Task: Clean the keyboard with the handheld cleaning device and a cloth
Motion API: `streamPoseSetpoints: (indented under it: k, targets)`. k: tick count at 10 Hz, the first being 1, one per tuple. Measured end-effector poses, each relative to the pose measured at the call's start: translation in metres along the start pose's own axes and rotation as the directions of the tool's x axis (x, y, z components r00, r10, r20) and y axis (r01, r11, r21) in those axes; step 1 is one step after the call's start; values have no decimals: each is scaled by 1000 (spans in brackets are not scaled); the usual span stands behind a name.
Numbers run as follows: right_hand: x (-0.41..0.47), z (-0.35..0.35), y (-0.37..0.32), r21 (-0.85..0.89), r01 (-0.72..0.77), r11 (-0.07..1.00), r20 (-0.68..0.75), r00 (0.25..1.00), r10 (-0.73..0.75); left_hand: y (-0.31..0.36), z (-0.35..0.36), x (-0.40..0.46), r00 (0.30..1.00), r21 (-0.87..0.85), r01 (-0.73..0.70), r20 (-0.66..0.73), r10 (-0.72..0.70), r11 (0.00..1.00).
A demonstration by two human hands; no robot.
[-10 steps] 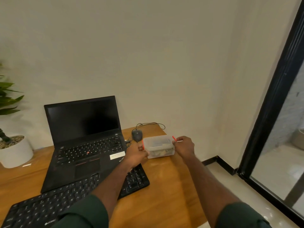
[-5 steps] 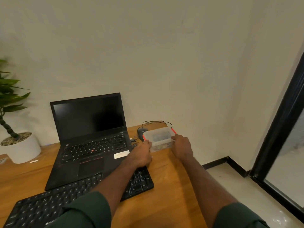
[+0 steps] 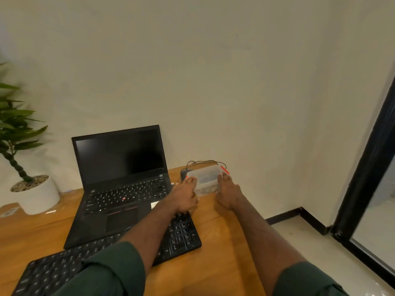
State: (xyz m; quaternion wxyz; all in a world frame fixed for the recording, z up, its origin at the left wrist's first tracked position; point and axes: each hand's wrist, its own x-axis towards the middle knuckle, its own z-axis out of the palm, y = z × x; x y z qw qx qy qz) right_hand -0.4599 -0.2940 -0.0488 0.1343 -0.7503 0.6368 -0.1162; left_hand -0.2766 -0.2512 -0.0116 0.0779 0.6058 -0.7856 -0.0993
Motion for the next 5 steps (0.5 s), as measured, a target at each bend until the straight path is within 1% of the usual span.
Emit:
streamPoseSetpoints:
  k: [1, 2, 3, 4, 5]
  targets:
    - [-8, -9, -6, 19, 38, 999, -53, 998, -37, -6, -10, -10, 999, -64, -13, -33, 11, 998]
    - [-21, -22, -18, 34, 80, 996, -139, 987, -75, -16, -22, -25, 997, -103, -34, -78, 26, 994]
    - [-41, -39, -38, 47, 131, 990, -222, 968, -117, -25, -35, -49, 992, -117, -19, -125, 4, 993]
    - [-64, -51, -58, 44, 166, 985, -245, 958, -151, -34, -45, -76, 985, -88, -17, -173, 2, 996]
    - [-85, -62, -80, 30, 218, 976, -269, 942, -202, -43, -59, -107, 965, -73, 2, -262, -21, 997]
